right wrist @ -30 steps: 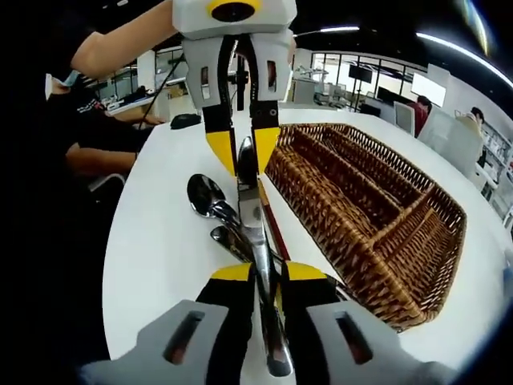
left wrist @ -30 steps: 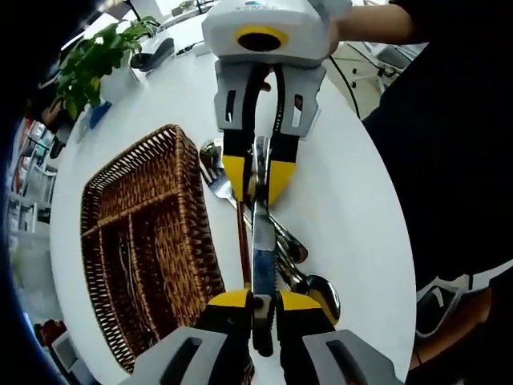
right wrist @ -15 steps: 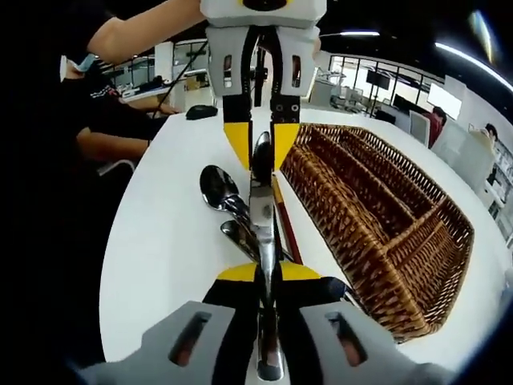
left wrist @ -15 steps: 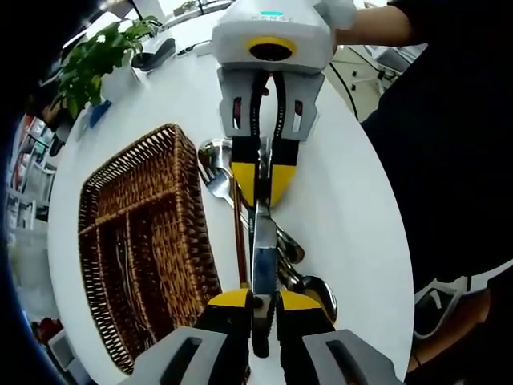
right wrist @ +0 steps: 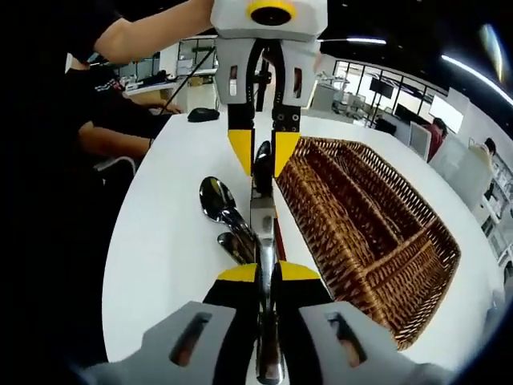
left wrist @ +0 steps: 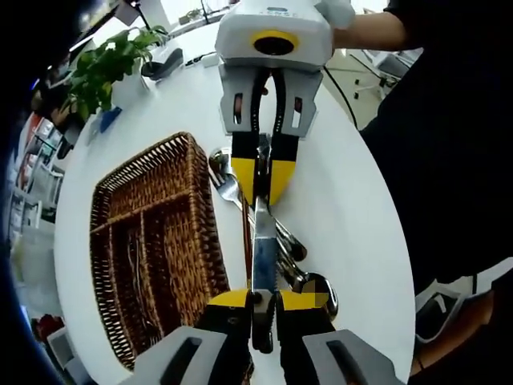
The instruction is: Arrange the knives, forks, and spoons in their matching storage slots by inserting each utensil handle-first until every utensil is classified and aligned in the correct compartment
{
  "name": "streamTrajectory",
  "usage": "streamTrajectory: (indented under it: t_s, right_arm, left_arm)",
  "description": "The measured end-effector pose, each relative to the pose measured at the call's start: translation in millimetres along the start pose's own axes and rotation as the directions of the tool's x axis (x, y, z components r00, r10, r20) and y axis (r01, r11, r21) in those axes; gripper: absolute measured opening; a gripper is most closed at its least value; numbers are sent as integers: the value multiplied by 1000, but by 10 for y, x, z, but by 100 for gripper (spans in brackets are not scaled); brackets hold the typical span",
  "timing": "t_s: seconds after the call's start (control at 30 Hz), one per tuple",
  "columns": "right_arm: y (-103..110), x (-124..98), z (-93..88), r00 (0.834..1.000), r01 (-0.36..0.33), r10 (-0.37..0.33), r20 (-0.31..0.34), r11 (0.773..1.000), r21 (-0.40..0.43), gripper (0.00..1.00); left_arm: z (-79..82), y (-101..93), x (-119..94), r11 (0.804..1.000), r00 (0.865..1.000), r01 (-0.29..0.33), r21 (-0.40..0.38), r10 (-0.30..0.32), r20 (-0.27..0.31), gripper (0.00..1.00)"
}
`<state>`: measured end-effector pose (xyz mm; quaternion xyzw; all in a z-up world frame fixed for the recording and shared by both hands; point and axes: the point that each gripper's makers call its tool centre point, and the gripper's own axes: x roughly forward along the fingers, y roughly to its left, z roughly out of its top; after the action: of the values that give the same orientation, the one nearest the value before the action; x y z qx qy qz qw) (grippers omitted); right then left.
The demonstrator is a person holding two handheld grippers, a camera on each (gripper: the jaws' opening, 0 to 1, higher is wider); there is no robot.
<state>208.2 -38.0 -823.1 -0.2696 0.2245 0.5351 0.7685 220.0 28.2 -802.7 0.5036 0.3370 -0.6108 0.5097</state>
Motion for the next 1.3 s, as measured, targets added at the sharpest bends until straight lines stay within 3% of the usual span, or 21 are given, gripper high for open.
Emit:
streamTrajectory:
  t_s: [0.4, 0.7, 1.3]
  right_arm:
    - [-190, -89, 203, 1000, 0, -2, -24, 997, -79, 5]
    - [-400, -123, 337, 999, -13, 8, -42, 992, -127, 5]
    - [-703, 175, 592, 996, -74, 59, -71, 968, -239, 5]
  left_arm:
    - [-27, 141, -155, 997, 996, -69, -21, 70, 59, 11]
    - [-46, 299, -262, 991, 985, -121, -54, 127, 116, 11]
    - [-390, 529, -358, 967, 967, -199, -157, 220, 129, 11]
